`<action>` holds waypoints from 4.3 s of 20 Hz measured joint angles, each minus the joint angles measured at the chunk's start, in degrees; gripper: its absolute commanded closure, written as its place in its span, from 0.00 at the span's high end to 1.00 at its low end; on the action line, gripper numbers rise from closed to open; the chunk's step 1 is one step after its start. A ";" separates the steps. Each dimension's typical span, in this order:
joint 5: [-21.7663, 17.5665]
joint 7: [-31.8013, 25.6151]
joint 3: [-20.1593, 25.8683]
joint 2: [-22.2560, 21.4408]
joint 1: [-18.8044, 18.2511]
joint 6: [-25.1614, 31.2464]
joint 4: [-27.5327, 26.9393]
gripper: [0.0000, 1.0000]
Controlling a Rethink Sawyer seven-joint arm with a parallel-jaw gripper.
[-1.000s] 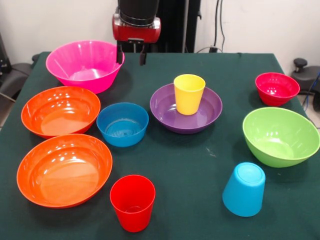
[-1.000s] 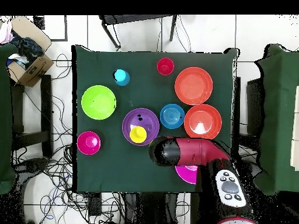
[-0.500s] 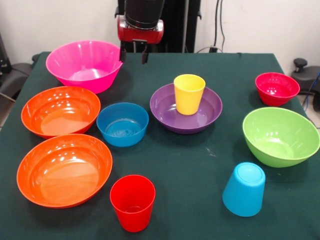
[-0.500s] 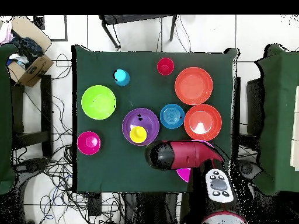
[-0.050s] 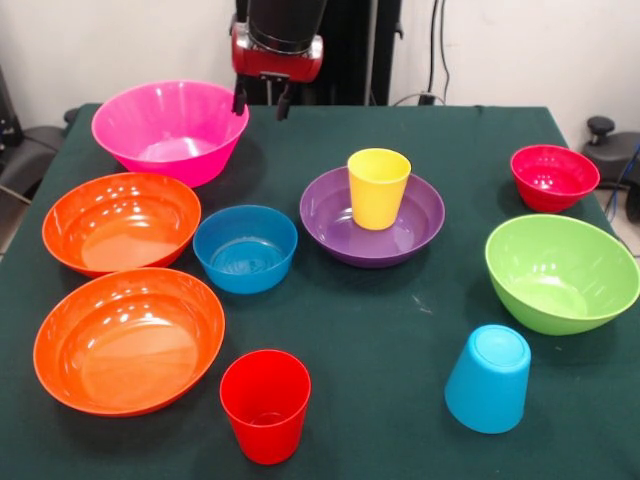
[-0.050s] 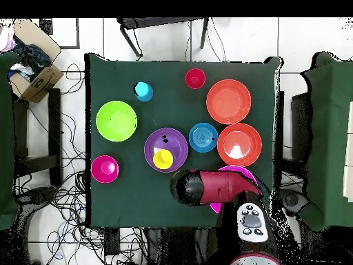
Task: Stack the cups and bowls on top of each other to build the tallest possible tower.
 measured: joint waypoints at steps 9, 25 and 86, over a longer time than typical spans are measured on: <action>0.01 0.00 -1.53 0.82 0.13 -0.01 -0.13 1.00; 0.02 0.00 -1.79 3.49 -0.03 -1.20 -0.14 1.00; -0.88 0.00 -7.67 4.16 3.62 -4.23 -2.96 0.00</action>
